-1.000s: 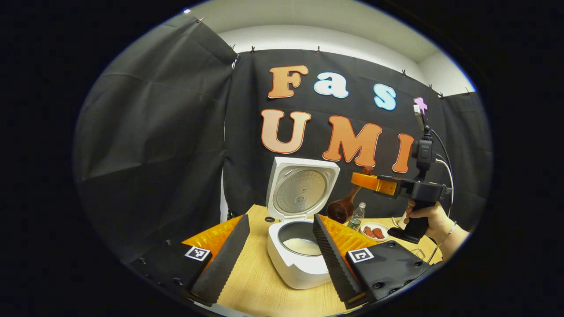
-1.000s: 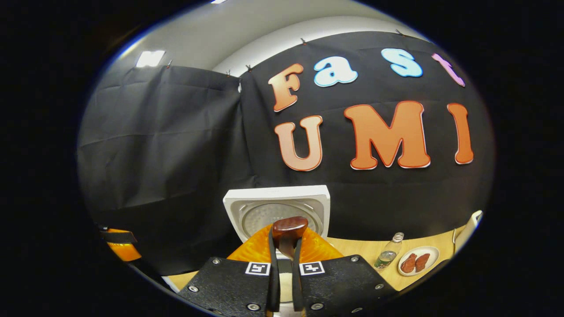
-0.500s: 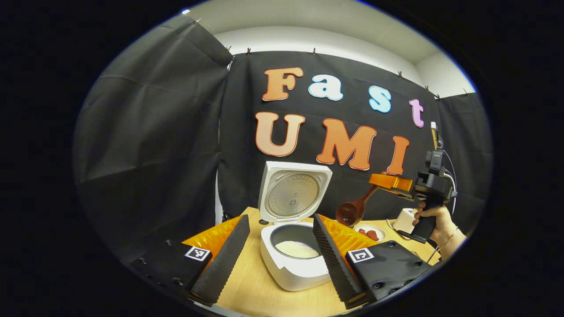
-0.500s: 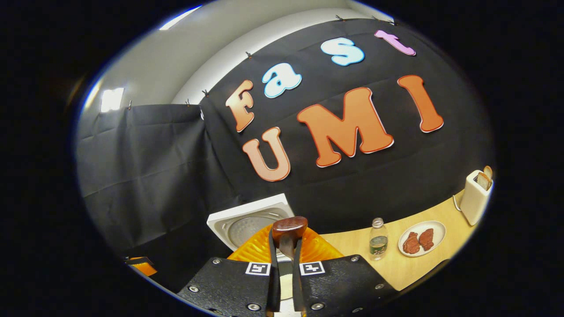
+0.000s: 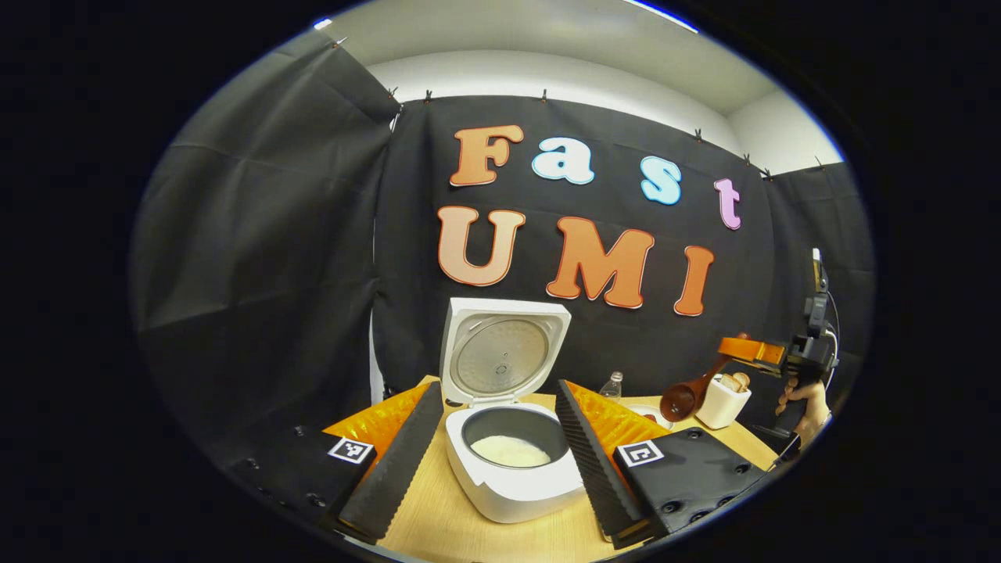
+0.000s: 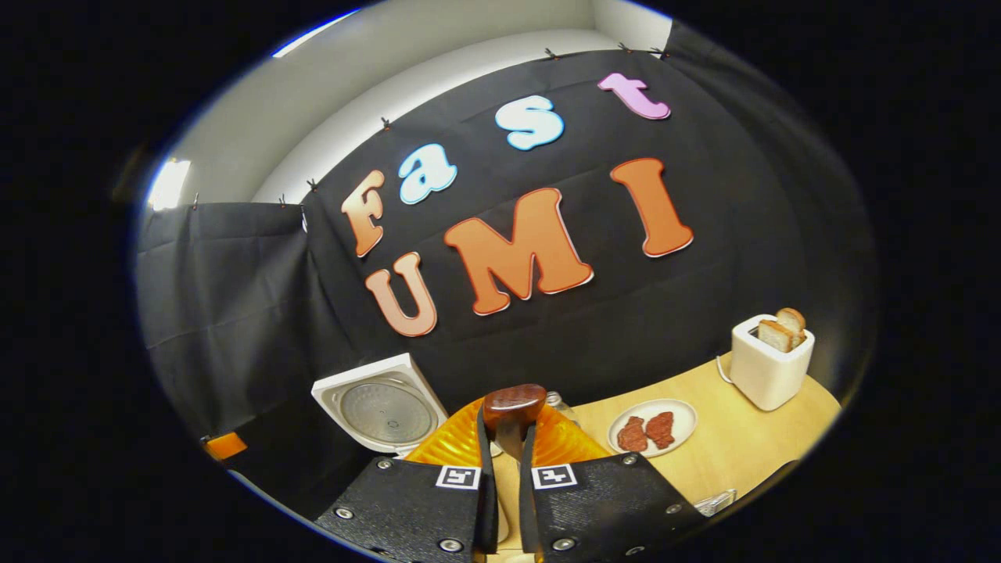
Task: Close the left gripper, press the button to open the rice cooker; take a wooden spoon from the chopstick holder with the right hand, scoop a spoonful of rice and pour it into the rice cooker, then put the wooden spoon back into the chopstick holder.
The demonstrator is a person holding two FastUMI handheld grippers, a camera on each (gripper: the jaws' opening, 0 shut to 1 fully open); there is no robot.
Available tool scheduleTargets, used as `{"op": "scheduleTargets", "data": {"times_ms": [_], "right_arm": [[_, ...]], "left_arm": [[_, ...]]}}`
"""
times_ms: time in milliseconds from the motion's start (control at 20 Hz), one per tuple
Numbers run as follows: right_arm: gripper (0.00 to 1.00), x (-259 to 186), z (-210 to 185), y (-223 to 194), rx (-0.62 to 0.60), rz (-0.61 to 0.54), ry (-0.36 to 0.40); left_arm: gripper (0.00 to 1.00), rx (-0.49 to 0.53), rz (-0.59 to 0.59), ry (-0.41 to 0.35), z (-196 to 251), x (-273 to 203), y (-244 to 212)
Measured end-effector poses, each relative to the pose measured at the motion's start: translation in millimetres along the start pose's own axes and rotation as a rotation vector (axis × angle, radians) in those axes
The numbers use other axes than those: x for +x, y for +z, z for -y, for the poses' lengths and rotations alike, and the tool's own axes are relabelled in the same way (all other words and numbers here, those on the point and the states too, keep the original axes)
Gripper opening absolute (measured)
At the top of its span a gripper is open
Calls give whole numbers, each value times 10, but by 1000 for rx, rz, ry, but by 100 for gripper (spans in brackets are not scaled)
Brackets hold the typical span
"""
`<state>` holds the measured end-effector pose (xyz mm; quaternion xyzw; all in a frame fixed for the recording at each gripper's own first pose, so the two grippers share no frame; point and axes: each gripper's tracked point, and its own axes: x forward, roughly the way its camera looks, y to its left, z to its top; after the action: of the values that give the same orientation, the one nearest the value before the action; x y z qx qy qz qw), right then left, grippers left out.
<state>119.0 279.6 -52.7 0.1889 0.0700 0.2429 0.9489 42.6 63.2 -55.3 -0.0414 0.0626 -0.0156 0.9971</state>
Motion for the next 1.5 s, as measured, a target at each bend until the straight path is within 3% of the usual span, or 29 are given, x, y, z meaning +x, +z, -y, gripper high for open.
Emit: {"op": "scheduleTargets", "data": {"times_ms": [300,750,1200,1500], "right_arm": [[10,-507,799,-44,38,-5,-147],[10,-1017,1666,-559,77,-70,-312],[10,-919,1921,-1283,151,-184,-320],[12,-981,2149,-1337,204,-177,-363]], "left_arm": [[98,12,-7,-37,212,43,-14],[98,16,-18,-70,432,54,11],[98,53,-27,-34,371,-4,31],[98,58,-29,-19,311,-34,41]]}}
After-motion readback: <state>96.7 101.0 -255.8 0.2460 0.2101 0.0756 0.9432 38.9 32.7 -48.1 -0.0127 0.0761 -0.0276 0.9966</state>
